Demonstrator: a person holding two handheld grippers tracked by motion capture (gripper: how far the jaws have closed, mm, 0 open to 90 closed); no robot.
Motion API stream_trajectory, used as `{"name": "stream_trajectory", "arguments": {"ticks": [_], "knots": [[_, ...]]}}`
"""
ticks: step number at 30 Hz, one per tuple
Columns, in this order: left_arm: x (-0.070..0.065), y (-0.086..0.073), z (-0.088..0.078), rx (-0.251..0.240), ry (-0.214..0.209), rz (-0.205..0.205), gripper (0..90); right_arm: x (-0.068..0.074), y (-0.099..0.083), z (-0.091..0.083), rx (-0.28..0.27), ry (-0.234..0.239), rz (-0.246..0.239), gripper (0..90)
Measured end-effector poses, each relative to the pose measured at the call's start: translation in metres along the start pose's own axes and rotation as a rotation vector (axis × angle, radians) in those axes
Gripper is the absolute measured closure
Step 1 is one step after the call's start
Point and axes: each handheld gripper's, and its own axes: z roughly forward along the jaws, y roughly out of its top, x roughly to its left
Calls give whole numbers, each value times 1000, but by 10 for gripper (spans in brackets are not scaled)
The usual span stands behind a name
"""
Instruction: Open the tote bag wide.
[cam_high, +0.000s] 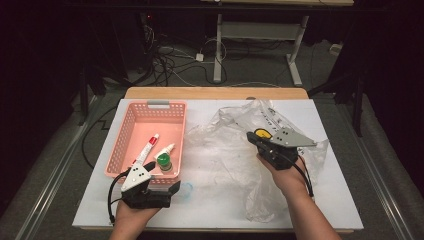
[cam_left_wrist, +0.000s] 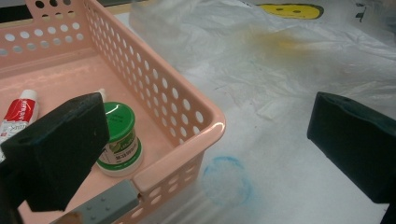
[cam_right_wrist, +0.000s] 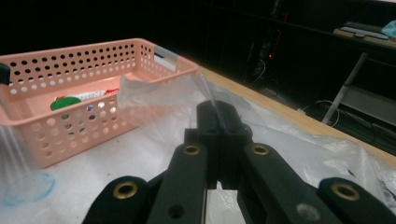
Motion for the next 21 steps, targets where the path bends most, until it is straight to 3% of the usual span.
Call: {"name": "stream_trajectory", "arguments": {"ticks": [8, 19, 21], "knots": [[6, 3, -1, -4, 12, 4, 0, -7, 5, -3, -44, 3, 13, 900], [33, 3, -16, -25, 79, -58, 0, -7, 1, -1, -40, 25, 17, 900], [39, 3, -17, -4, 83, -70, 0, -8, -1, -1, -40, 30, 20, 900]]}}
